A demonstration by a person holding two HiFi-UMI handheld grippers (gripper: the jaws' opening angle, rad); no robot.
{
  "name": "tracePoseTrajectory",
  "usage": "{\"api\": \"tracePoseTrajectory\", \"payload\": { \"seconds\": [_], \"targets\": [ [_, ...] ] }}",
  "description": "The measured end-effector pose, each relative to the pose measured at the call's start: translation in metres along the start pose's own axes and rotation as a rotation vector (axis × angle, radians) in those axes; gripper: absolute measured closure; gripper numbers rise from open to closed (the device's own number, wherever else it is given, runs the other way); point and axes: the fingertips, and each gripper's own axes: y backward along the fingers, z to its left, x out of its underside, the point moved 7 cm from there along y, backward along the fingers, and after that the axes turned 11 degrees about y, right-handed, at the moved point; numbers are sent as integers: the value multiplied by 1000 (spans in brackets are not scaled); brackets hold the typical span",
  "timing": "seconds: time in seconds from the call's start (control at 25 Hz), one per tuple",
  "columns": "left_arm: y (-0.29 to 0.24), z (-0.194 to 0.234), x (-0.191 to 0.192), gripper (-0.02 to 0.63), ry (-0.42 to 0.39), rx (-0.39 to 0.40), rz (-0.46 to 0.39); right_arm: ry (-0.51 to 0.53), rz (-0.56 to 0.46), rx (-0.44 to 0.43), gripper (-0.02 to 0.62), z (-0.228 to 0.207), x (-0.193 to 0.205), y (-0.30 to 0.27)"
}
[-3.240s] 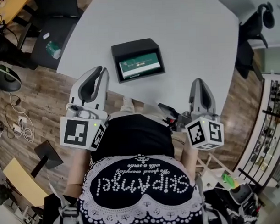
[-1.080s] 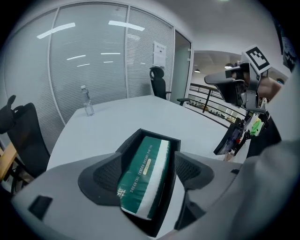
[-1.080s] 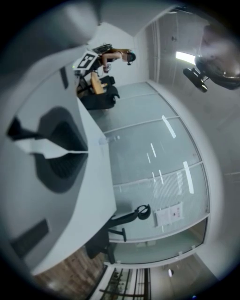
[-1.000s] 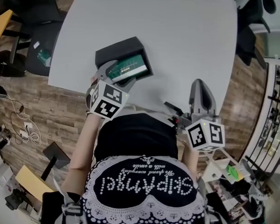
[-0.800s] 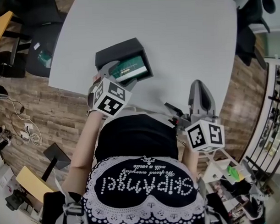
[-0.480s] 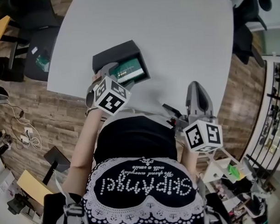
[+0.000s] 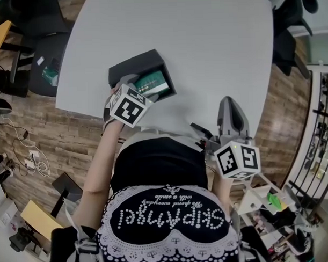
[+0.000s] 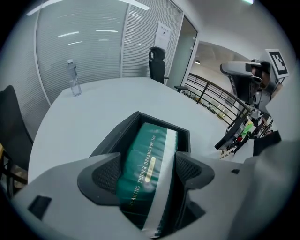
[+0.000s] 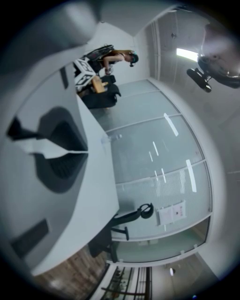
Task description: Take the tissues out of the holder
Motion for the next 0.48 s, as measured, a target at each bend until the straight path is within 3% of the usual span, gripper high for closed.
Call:
{"api": "tracePoseTrajectory", "payload": {
  "seconds": [0.48],
  "targets": [
    [-2, 1, -1, 252, 12, 18, 74, 4, 7, -16, 560, 9, -2, -6]
  ]
}}
